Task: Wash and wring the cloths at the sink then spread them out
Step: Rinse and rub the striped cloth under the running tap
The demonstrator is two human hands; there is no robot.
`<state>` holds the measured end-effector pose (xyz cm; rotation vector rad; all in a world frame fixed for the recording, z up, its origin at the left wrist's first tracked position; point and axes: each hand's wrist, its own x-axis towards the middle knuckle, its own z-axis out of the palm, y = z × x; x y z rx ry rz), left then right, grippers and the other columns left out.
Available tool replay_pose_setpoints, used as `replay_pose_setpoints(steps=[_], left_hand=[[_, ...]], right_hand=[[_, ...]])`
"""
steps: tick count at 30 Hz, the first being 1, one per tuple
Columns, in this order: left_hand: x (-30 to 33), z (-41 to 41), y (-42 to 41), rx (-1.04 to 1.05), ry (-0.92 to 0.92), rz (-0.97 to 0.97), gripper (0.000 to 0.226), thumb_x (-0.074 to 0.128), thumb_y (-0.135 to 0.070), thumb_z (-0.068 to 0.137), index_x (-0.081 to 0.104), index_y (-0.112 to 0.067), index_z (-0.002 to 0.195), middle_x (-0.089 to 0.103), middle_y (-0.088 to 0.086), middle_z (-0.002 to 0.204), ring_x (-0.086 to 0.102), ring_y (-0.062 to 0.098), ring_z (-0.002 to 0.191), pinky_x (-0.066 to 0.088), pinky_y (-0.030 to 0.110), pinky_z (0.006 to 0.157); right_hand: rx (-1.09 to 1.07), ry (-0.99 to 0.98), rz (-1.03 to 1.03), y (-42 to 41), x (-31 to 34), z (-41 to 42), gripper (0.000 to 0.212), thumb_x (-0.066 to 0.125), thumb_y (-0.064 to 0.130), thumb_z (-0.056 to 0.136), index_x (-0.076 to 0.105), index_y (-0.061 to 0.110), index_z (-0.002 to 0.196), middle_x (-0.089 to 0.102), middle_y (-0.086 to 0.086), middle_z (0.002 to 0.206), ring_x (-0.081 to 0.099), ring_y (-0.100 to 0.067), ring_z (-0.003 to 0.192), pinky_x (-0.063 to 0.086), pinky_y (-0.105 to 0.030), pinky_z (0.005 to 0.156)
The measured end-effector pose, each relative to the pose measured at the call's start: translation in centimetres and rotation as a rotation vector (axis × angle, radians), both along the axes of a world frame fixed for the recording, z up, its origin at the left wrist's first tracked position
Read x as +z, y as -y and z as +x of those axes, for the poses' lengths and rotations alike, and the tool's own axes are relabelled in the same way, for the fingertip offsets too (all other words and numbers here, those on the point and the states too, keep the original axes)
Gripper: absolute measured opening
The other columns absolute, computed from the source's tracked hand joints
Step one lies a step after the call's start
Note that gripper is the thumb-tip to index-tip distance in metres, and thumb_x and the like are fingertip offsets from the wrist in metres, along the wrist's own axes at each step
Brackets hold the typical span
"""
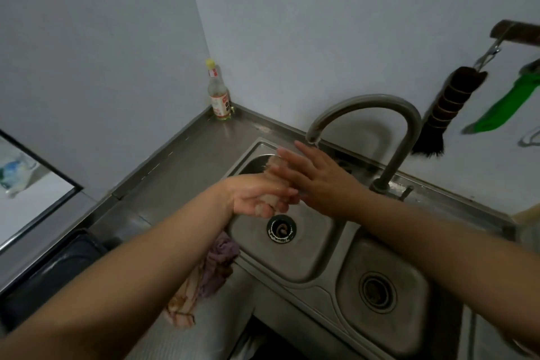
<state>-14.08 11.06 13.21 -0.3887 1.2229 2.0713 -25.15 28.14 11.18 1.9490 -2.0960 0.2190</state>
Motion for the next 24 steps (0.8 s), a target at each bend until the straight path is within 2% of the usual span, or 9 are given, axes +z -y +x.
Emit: replay_pose_setpoints(steps=[1, 3, 6, 10, 12, 14, 16, 19, 24], left_hand=[[0.7, -0.5, -0.5, -0.102, 0.004, -0.041, 0.005, 0.050, -0.010, 0.095, 0.053, -0.013, 0.093, 0.056, -0.003, 0.075, 0.049, 0.001, 0.050, 0.034, 0.008, 0.037], [2.0, -1.4, -1.3, -0.247, 0.049, -0.129, 0.022, 0.034, -0.010, 0.103, 0.050, -0.013, 0.088, 0.055, -0.007, 0.068, 0.044, 0.000, 0.046, 0.028, 0.006, 0.034], [3.1, -2.1, -1.9, -0.342, 0.073, -0.367, 0.022, 0.039, -0.011, 0.102, 0.051, -0.015, 0.085, 0.047, -0.006, 0.063, 0.039, 0.001, 0.043, 0.022, 0.008, 0.033], [3.2, -2.8, -3.4, -0.279, -0.013, -0.959, 0.013, 0.059, -0.012, 0.093, 0.048, -0.014, 0.099, 0.046, 0.000, 0.067, 0.039, 0.005, 0.044, 0.027, 0.016, 0.037], [2.7, -3.0, -3.5, -0.246, -0.203, -1.275, 0.050, 0.064, -0.013, 0.088, 0.037, -0.014, 0.130, 0.060, 0.006, 0.085, 0.056, 0.015, 0.060, 0.045, 0.025, 0.050], [2.3, -3.0, -3.3, -0.297, -0.436, -1.547, 0.065, 0.060, -0.012, 0.089, 0.024, -0.010, 0.143, 0.066, 0.013, 0.104, 0.065, 0.027, 0.084, 0.052, 0.036, 0.070], [2.3, -3.3, -3.0, -0.392, -0.635, -1.745, 0.063, 0.055, -0.013, 0.091, 0.022, -0.013, 0.144, 0.067, 0.013, 0.102, 0.066, 0.032, 0.091, 0.054, 0.042, 0.075], [3.1, -4.2, -2.0, -0.607, -0.870, -1.926, 0.058, 0.052, -0.021, 0.093, 0.025, -0.016, 0.144, 0.065, 0.012, 0.102, 0.065, 0.033, 0.091, 0.053, 0.041, 0.073], [3.4, -5.0, -0.6, -0.880, -1.161, -2.000, 0.041, 0.044, -0.039, 0.096, 0.036, -0.020, 0.132, 0.065, 0.009, 0.088, 0.063, 0.032, 0.074, 0.053, 0.038, 0.062]], right_hand=[[0.082, -0.043, -0.063, 0.3, 0.3, -0.1, 0.072, 0.056, 0.027, 0.088, 0.017, 0.023, 0.149, 0.015, -0.010, 0.156, 0.024, -0.037, 0.140, 0.030, -0.049, 0.112], [0.170, -0.117, -0.113, 1.0, 1.7, -0.1, 0.064, 0.054, 0.029, 0.091, 0.024, 0.018, 0.146, 0.030, -0.015, 0.149, 0.043, -0.035, 0.129, 0.043, -0.041, 0.100], [0.107, -0.218, -0.015, 1.3, 3.5, 0.2, 0.058, 0.058, 0.024, 0.082, 0.043, 0.008, 0.135, 0.063, -0.014, 0.111, 0.063, -0.025, 0.085, 0.048, -0.030, 0.054], [-0.376, 0.011, 0.403, 1.8, 4.6, 2.7, 0.015, 0.048, 0.020, 0.096, 0.054, 0.010, 0.106, 0.062, -0.006, 0.096, 0.063, -0.023, 0.085, 0.046, -0.030, 0.064], [-0.500, 0.156, 0.544, 2.8, 4.9, 2.7, 0.010, 0.045, 0.017, 0.096, 0.053, 0.013, 0.095, 0.056, -0.002, 0.083, 0.058, -0.020, 0.077, 0.047, -0.031, 0.068], [-0.503, 0.413, 0.613, 3.6, 4.2, 1.7, 0.017, 0.045, 0.017, 0.094, 0.057, 0.011, 0.103, 0.056, -0.005, 0.086, 0.056, -0.022, 0.083, 0.047, -0.034, 0.077], [-0.562, 0.824, 0.583, 3.9, 3.7, 0.8, 0.027, 0.055, 0.022, 0.085, 0.060, 0.010, 0.109, 0.063, -0.009, 0.095, 0.061, -0.026, 0.084, 0.048, -0.036, 0.073], [-0.651, 1.384, 0.435, 3.3, 3.6, 1.3, 0.014, 0.062, 0.021, 0.080, 0.050, 0.015, 0.085, 0.047, -0.003, 0.058, 0.039, -0.015, 0.044, 0.031, -0.025, 0.045], [-0.682, 1.848, 0.395, 2.8, 3.2, 2.6, 0.040, 0.057, 0.019, 0.088, 0.036, 0.022, 0.055, 0.029, 0.004, 0.045, 0.021, -0.007, 0.035, 0.013, -0.016, 0.039]])
